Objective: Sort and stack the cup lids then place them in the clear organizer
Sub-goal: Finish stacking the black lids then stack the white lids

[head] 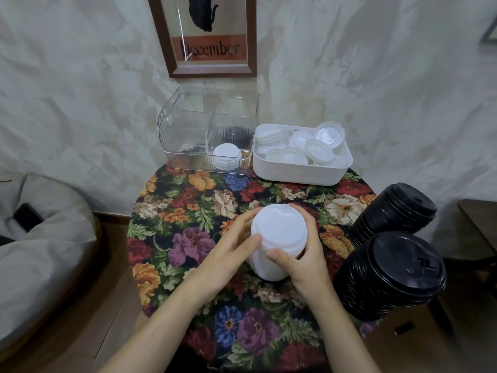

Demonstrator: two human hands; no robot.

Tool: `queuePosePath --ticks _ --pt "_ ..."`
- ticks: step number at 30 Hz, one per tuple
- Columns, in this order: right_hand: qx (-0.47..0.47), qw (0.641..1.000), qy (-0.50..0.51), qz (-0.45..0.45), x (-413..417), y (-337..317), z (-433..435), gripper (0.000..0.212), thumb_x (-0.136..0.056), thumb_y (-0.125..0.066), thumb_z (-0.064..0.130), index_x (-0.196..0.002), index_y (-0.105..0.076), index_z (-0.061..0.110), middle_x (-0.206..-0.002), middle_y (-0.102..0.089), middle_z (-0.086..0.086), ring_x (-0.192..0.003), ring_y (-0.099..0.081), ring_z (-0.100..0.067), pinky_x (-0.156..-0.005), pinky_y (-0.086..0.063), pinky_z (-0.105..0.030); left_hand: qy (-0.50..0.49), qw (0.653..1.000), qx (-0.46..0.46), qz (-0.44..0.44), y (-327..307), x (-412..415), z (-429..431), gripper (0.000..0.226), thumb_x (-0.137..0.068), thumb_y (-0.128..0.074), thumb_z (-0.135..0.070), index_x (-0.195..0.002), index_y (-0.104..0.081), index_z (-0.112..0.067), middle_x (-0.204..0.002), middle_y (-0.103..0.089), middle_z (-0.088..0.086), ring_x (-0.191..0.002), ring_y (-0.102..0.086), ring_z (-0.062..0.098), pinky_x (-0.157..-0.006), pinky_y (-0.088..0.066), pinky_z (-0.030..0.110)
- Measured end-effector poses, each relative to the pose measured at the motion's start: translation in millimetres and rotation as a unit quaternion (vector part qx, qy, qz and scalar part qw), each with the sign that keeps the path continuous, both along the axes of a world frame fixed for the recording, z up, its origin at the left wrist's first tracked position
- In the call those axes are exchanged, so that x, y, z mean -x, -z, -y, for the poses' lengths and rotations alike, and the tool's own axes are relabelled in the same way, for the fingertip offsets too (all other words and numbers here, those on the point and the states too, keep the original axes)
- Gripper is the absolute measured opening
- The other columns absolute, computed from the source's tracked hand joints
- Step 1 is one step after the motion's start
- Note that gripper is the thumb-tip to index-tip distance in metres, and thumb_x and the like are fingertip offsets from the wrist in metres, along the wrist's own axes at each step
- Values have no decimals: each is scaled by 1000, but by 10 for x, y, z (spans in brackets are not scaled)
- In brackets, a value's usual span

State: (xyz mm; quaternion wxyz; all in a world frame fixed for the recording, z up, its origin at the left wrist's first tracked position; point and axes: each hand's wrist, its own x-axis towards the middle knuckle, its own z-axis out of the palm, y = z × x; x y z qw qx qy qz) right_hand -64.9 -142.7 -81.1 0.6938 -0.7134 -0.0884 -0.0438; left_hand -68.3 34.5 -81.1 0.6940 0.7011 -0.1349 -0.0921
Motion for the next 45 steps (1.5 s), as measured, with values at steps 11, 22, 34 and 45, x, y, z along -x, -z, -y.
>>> queuePosePath --ticks 11,22,34,45 --pt "3 998 54 22 -172 35 -8 105 -56 -82 83 -141 -47 33 -134 -59 20 -130 -58 -12 -101 -53 -28 -9 999 30 -16 -27 -259 84 39 -104 -53 -38 -143 -55 -39 -147 -58 -7 -140 -52 16 -118 -41 47" --pt "5 997 77 15 -180 64 0 97 -59 -80 84 -138 -48 37 -129 -60 26 -124 -59 -6 -95 -51 -22 83 995 -57 -18 -335 -649 -180 39 -99 -59 -33 -135 -61 -16 -138 -66 -2 -131 -60 16 -109 -48 36" --pt "-3 996 85 7 -127 43 -30 96 -59 -77 86 -138 -46 41 -127 -58 31 -121 -59 0 -91 -51 -15 -85 859 -443 242 -347 -1729 478 44 -105 -56 -19 -149 -54 -19 -145 -57 5 -129 -56 28 -101 -43 39" --pt "-11 997 81 -5 -126 52 -14 102 -61 -79 82 -143 -46 32 -130 -59 25 -124 -59 -5 -92 -51 -17 -111 862 -429 246 -256 -1639 429 30 -103 -54 -12 -126 -72 -21 -123 -73 2 -115 -64 27 -95 -50 46"
